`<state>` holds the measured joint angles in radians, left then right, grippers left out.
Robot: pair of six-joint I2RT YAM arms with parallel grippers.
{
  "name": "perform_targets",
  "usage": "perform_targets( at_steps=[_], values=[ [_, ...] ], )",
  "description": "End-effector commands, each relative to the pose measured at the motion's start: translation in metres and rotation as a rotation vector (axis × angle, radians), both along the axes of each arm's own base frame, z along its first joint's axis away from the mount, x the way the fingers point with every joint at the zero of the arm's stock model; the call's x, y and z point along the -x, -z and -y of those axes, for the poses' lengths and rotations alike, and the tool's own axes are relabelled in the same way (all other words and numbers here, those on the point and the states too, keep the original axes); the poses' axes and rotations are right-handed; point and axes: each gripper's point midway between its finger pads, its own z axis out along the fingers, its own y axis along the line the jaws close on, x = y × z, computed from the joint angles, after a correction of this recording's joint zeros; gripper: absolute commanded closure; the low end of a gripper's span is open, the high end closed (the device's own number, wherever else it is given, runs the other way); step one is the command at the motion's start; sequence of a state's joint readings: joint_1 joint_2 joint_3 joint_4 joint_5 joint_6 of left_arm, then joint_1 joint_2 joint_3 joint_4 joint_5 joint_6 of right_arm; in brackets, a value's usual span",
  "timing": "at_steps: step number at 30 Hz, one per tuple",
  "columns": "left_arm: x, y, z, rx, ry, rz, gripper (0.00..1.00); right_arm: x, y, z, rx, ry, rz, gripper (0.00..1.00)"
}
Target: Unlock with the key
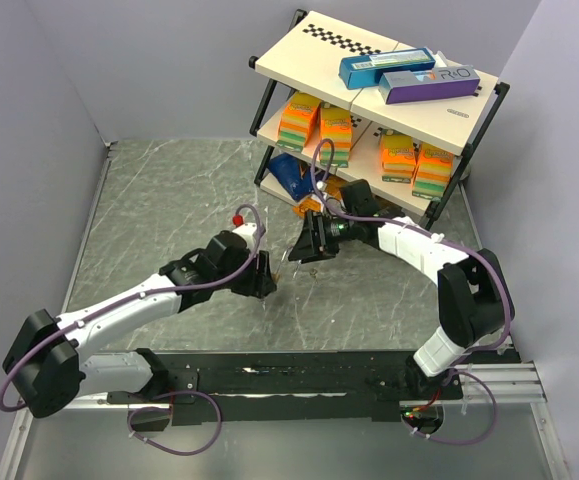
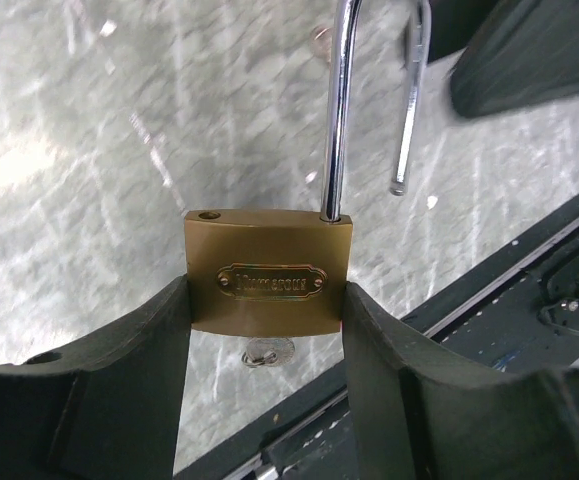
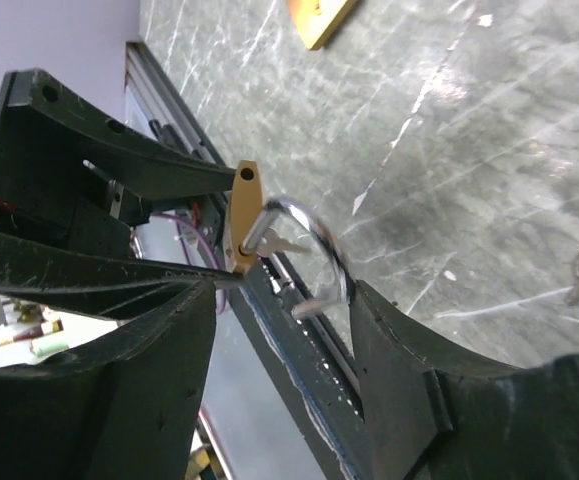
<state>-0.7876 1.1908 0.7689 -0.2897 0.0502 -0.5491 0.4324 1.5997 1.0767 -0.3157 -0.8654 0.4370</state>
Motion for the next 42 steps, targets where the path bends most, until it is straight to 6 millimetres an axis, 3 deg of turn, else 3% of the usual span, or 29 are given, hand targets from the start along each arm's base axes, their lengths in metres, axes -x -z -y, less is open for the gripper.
perform_targets(
  at_steps=[1, 7, 15, 22, 29, 35, 42],
  values=[
    [-0.010, -0.012, -0.015, 0.030, -0.092, 0.025, 0.99, -0.014, -0.007, 0.009, -0.005, 0.052, 0.056, 0.37],
    [-0.024, -0.010, -0.050, 0.020, -0.192, 0.001, 0.99, -0.021, 0.001, 0.025, 0.042, 0.111, 0.072, 0.36],
    [-0.044, -0.005, -0.093, -0.031, -0.279, -0.056, 0.99, -0.022, 0.000, 0.030, 0.043, 0.123, 0.094, 0.35],
    [-0.073, -0.005, -0.159, -0.042, -0.445, -0.113, 0.99, -0.019, 0.002, 0.032, 0.036, 0.119, 0.093, 0.35],
    [-0.091, -0.002, -0.209, -0.022, -0.538, -0.186, 0.99, -0.018, 0.005, 0.033, 0.035, 0.113, 0.094, 0.35],
    [-0.113, 0.007, -0.238, -0.029, -0.544, -0.203, 0.99, -0.018, 0.010, 0.032, 0.030, 0.107, 0.078, 0.36],
    [-0.142, 0.038, -0.270, -0.120, -0.579, -0.246, 0.99, -0.019, 0.012, 0.031, 0.026, 0.101, 0.063, 0.36]
  ],
)
